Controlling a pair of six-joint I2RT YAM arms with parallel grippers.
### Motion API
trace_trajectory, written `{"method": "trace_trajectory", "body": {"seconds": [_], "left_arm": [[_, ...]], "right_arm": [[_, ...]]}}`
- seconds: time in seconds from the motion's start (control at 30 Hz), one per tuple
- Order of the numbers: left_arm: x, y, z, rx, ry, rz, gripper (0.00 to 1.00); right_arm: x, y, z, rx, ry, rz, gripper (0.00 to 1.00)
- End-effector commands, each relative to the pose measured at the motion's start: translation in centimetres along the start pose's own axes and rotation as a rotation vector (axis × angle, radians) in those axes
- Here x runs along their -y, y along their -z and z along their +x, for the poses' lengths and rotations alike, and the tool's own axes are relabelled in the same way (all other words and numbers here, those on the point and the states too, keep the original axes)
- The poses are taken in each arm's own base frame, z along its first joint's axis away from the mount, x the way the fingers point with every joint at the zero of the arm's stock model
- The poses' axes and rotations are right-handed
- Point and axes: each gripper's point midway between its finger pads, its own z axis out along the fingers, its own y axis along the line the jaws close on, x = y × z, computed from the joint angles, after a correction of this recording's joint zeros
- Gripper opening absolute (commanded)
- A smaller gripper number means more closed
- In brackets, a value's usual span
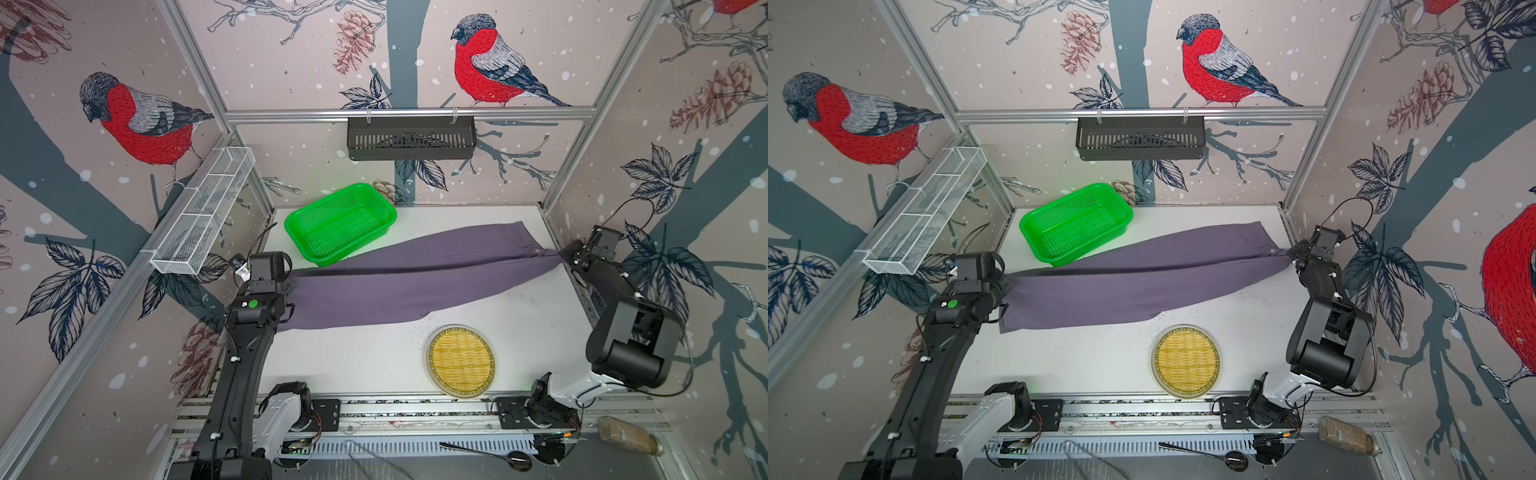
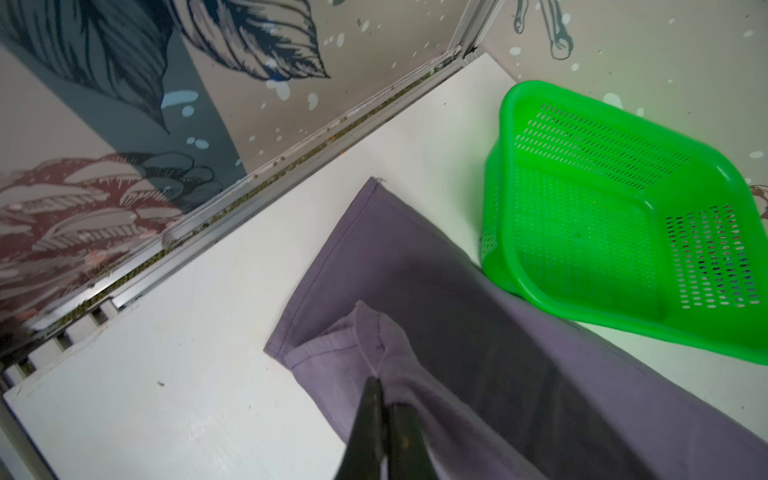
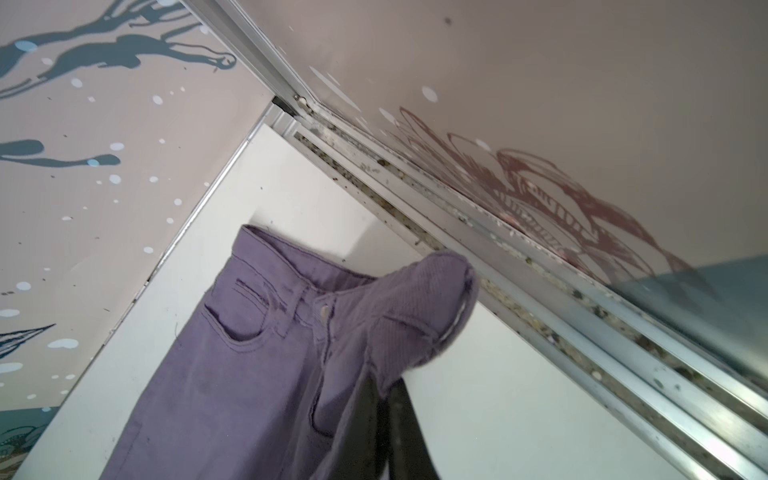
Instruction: Fold and stack the trousers
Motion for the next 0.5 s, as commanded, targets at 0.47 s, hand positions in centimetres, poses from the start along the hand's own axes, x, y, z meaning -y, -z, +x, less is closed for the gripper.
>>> {"method": "trace_trajectory", "body": {"seconds": [0.47], "left_arm": [[0.3,3.5,-4.6,0.121,-0.054,-0.008,0.0]], "right_arm": [[-4.4,1.3,-2.6,0.007,-0.005,-0.143,0.09]]}}
